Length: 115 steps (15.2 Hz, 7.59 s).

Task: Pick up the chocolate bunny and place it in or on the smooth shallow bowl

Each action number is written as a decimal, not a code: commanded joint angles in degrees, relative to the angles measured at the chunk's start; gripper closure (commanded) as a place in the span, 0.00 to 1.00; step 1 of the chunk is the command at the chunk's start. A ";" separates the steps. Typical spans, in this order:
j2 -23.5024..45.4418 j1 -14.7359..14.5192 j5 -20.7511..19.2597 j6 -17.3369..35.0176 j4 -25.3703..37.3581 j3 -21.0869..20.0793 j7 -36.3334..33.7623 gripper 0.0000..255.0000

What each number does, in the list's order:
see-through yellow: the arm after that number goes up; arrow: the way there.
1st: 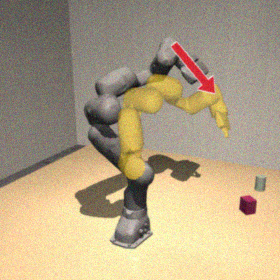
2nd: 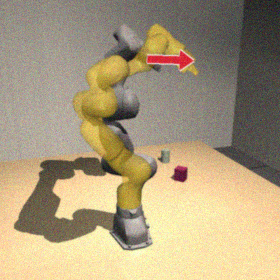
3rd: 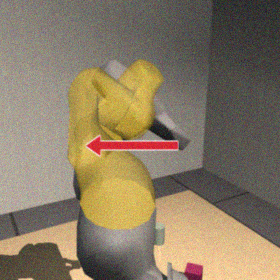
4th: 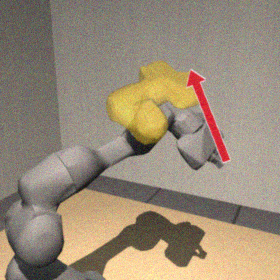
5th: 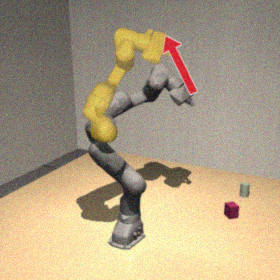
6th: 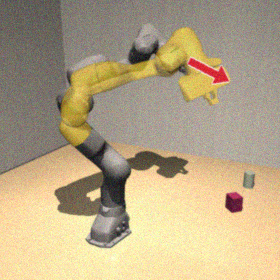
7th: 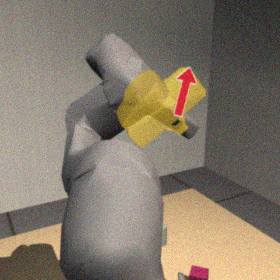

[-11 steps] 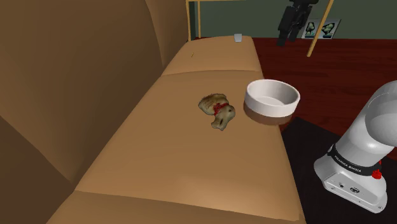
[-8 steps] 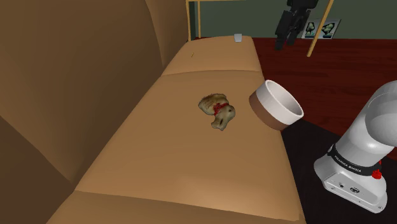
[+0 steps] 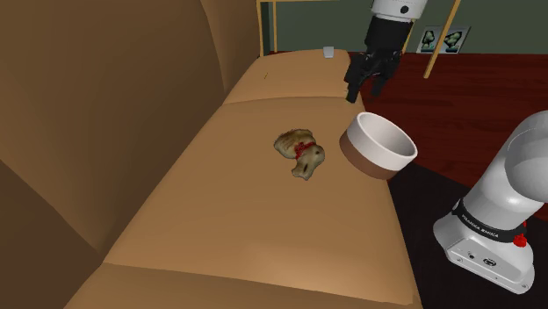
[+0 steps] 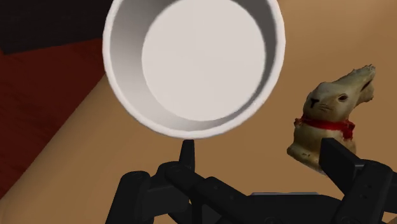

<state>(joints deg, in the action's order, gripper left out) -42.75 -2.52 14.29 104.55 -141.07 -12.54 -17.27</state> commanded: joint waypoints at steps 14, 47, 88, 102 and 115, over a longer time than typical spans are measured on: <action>15.43 0.26 8.26 21.71 -1.55 -16.52 -20.91 0.00; 14.44 0.63 7.24 16.49 2.81 -15.71 -21.89 1.00; -17.54 0.28 0.91 -11.20 -5.37 4.93 -9.94 1.00; -19.97 -0.26 2.21 -4.69 -14.39 3.77 -8.91 1.00; -19.36 0.31 0.68 -10.04 -8.51 5.41 -9.12 0.00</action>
<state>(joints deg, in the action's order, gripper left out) -62.25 -2.40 15.49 96.34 -151.45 -7.69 -26.36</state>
